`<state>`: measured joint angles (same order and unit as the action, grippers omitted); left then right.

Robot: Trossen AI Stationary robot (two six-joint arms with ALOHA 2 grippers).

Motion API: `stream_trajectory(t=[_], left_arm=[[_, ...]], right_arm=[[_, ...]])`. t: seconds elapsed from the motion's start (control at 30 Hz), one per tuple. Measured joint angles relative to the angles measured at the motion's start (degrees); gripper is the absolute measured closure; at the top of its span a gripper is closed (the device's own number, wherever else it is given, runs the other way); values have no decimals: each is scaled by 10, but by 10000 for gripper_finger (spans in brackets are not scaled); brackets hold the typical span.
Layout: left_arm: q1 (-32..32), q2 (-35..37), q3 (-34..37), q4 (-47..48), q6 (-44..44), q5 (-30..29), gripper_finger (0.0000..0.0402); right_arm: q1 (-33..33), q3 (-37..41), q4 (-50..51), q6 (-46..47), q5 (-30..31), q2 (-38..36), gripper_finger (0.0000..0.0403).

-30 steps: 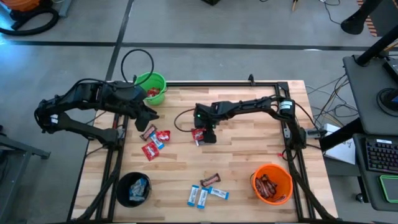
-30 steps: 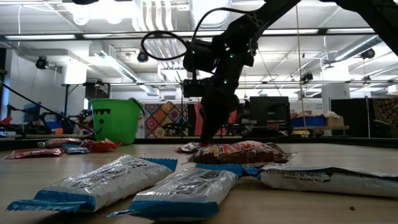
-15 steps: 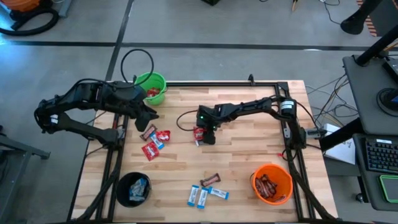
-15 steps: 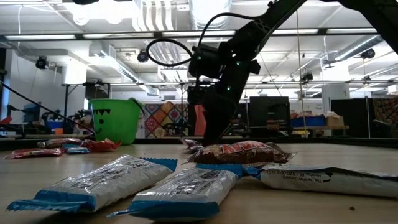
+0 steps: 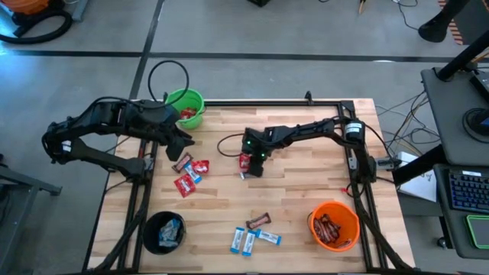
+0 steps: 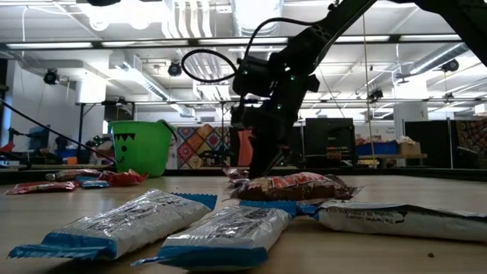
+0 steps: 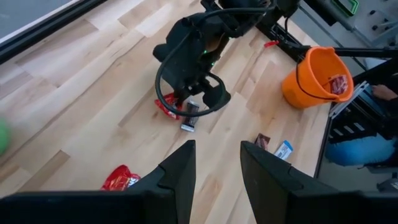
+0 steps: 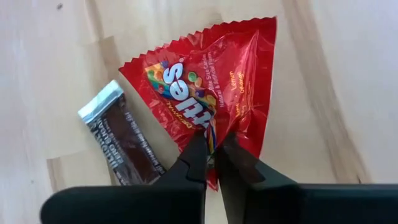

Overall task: Sort candy
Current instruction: Put the red candy into the green bucket

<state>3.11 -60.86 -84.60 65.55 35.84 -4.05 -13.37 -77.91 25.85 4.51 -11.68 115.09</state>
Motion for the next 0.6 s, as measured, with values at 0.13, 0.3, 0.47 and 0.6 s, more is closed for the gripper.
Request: stream_trajectory(t=[0.13, 0.3, 0.47, 0.6], left_arm=[[0, 1, 0, 15, 0, 0, 293], [0, 4, 0, 36, 0, 0, 293], [0, 5, 3, 40, 0, 0, 293], [0, 5, 11, 40, -6, 0, 293]], right_arm=[[-5, -12, 7, 16, 6, 0, 393], [-5, -43, 23, 32, 16, -1, 394], [-5, -92, 36, 39, 14, -17, 395], [-4, -134, 49, 45, 16, -30, 395]])
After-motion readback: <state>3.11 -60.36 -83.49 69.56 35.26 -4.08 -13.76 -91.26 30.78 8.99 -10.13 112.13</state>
